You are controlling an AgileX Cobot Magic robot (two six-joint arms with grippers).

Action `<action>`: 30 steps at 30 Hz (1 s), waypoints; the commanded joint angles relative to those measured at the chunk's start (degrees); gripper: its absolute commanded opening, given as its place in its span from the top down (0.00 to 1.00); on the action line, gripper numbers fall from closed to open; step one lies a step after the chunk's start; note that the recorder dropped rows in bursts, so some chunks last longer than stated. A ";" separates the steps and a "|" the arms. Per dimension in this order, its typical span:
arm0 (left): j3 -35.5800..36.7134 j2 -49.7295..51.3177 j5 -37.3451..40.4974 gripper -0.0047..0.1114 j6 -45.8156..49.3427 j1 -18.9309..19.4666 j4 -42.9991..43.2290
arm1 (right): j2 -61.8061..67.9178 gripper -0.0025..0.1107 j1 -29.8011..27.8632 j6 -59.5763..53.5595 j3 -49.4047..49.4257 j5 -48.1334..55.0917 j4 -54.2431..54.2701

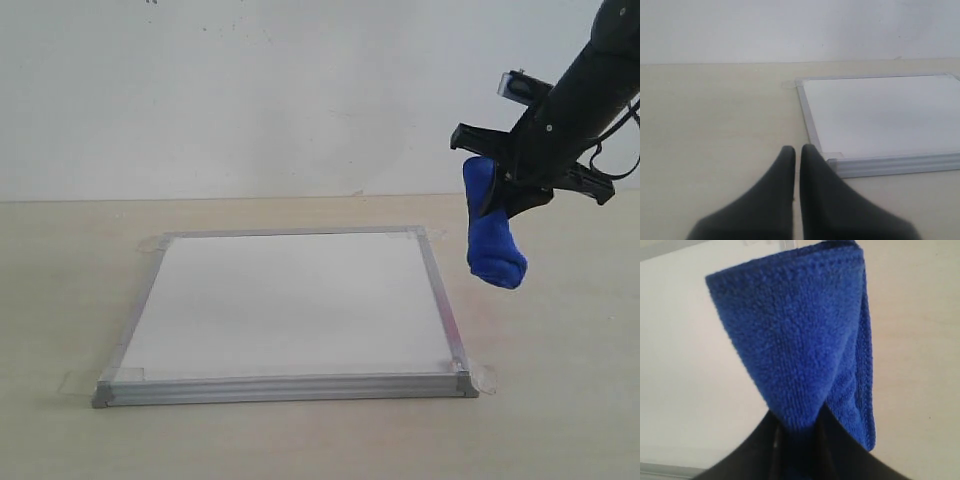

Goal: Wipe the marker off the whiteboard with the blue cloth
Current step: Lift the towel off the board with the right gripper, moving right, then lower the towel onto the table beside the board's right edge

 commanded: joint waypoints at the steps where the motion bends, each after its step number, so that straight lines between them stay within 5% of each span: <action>1: 0.22 -0.13 -0.33 0.93 -0.30 -0.11 -0.12 | 3.01 0.98 0.01 -0.82 -0.12 -1.37 -0.57; 9: 0.22 -0.13 -0.33 0.93 -0.30 -0.11 -0.12 | 5.15 0.98 3.42 -2.30 -0.12 -3.03 -8.20; 13: 0.22 -0.13 -0.33 0.93 -0.30 -0.11 -0.12 | 5.34 0.98 6.27 5.80 -0.12 -3.63 -16.57; 30: 0.22 -0.13 -0.33 0.93 -0.30 -0.11 -0.12 | 9.45 0.98 6.72 8.55 -0.12 -1.57 -15.14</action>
